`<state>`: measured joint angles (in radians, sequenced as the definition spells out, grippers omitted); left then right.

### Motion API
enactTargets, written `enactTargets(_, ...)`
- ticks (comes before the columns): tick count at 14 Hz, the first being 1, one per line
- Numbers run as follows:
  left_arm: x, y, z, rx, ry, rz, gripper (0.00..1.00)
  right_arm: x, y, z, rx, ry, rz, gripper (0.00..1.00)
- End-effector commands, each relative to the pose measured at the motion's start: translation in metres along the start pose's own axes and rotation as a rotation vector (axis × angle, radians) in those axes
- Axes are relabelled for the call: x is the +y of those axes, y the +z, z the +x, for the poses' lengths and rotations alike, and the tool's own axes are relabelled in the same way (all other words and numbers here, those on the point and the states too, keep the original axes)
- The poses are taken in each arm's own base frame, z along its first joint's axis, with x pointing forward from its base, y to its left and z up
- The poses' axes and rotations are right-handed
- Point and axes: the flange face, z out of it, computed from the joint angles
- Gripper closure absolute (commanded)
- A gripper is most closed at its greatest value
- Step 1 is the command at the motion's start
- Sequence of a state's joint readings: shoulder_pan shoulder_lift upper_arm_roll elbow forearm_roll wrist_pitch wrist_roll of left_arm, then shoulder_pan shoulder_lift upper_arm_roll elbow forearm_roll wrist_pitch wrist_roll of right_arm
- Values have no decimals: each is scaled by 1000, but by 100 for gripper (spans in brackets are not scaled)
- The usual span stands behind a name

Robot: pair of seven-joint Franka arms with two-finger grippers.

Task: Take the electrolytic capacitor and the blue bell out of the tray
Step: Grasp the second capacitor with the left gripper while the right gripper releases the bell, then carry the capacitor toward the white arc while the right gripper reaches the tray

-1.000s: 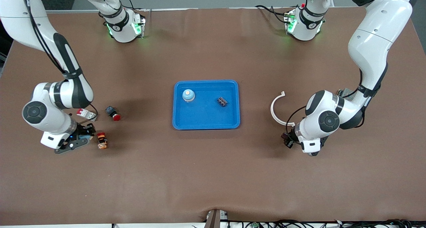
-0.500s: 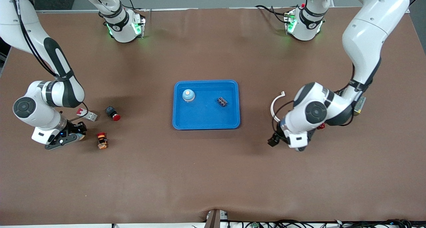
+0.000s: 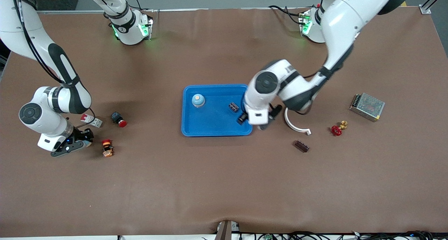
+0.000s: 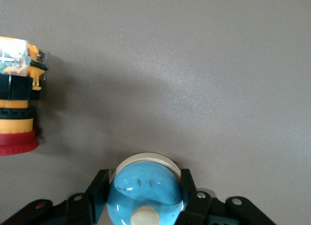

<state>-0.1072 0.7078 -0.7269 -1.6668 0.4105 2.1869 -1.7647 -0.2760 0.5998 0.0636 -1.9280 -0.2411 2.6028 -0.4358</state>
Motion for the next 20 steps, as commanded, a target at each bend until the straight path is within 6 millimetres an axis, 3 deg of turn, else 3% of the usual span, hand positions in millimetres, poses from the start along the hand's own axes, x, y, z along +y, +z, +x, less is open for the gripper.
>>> enactTargets(1, -4, 16, -22, 14, 21, 31, 29, -8, 7, 3, 12, 11, 14, 0)
enactTargets(3, -5, 30, -40, 4, 3, 48, 32, -9, -5, 10, 19, 2, 7, 0)
enactTargets(6, -7, 63, -48, 18, 4, 82, 40, -8, -59, 32, -72, 6, 19, 0)
enactTargets(9, -6, 84, -47, 42, -28, 74, 47, -30, -100, 48, -140, 246, 109, 0)
enactTargets(11, -6, 92, -47, 35, -30, 67, 53, -50, -111, 53, -158, 419, 169, 0)
enactTargets(13, -6, 93, -47, 35, -26, 65, 76, -69, -124, 60, -155, 496, 181, 0)
enactTargets(14, -5, 92, -46, 37, -24, 63, 91, -83, -129, 63, -156, 523, 175, 0)
enactTargets(15, -5, 90, -44, 38, -20, 60, 100, -97, -134, 65, -154, 562, 167, 0)
enactTargets(17, -4, 81, -33, 48, -22, 53, 100, -142, -144, 73, -148, 664, 148, 0)
enactTargets(20, -1, 27, -9, 105, -28, 32, 100, -225, -141, 73, -97, 921, 131, 0)
